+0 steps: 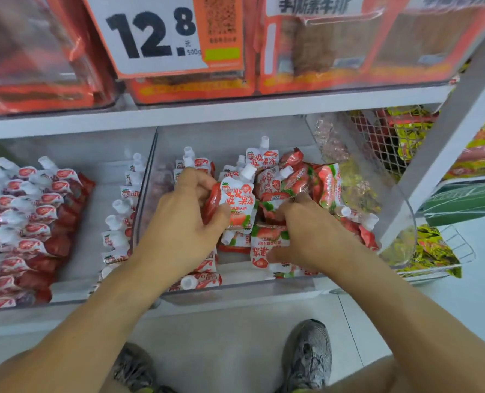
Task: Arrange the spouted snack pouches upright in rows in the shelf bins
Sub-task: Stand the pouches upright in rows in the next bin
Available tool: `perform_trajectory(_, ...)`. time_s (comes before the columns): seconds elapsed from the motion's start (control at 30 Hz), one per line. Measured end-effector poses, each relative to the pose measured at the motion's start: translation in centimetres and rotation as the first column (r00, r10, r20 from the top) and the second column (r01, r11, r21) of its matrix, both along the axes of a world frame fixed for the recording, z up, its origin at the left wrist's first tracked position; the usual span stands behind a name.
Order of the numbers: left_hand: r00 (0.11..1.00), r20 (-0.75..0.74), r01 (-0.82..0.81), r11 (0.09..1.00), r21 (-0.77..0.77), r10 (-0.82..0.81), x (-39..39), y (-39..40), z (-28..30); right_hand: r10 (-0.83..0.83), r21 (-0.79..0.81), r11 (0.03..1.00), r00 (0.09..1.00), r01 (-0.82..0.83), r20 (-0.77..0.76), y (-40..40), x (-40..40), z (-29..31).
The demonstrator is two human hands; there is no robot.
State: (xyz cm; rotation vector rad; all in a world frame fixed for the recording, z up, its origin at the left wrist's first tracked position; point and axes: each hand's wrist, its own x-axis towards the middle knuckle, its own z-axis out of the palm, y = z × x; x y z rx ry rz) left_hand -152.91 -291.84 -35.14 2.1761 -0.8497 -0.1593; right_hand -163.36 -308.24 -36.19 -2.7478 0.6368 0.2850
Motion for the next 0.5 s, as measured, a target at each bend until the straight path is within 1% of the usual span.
perform_trajectory(0.1,1.0,-0.007,0.006,1.0,-0.008,-0.006,0.0,-0.1,-0.2,-0.004,0.08,0.997,1.0,0.004,0.007,-0.1,-0.2,0.6)
perform_trajectory(0.23,0.998,-0.055,-0.025,0.998,-0.054,0.022,-0.2,-0.2,-0.2,0.033,0.044,0.998,0.998,-0.036,0.059,-1.1,-1.6,1.6)
perform_trajectory(0.27,0.996,-0.076,-0.046,0.996,-0.079,0.04,-0.1,-0.2,-0.3,0.02,0.068,0.997,0.997,-0.025,0.072,-1.6,-2.0,2.0)
perform_trajectory(0.3,0.992,-0.112,-0.07,0.992,-0.109,0.058,-0.1,-0.1,-0.4,0.002,0.13,0.991,0.997,-0.012,0.083,-2.1,-2.4,2.3)
perform_trajectory(0.37,0.975,-0.208,-0.119,0.98,-0.159,0.085,0.1,-0.1,-0.3,-0.008,0.317,0.948,0.99,-0.037,0.139,-3.0,-2.9,2.7)
perform_trajectory(0.4,0.962,-0.256,-0.142,0.974,-0.177,0.094,0.2,-0.1,-0.3,-0.033,0.421,0.906,0.981,-0.053,0.192,-3.2,-3.1,2.8)
perform_trajectory(0.43,0.949,-0.299,-0.161,0.968,-0.194,0.098,0.2,-0.2,-0.1,-0.107,0.555,0.83,0.962,-0.052,0.251,-3.3,-3.2,3.1)
perform_trajectory(0.47,0.936,-0.337,-0.179,0.961,-0.212,0.1,0.2,-0.3,0.0,-0.223,0.708,0.705,0.936,-0.039,0.273,-3.2,-3.2,3.4)
perform_trajectory(0.5,0.925,-0.367,-0.198,0.953,-0.23,0.104,0.2,-0.4,0.1,-0.324,0.828,0.56,0.911,-0.031,0.254,-3.2,-3.2,3.4)
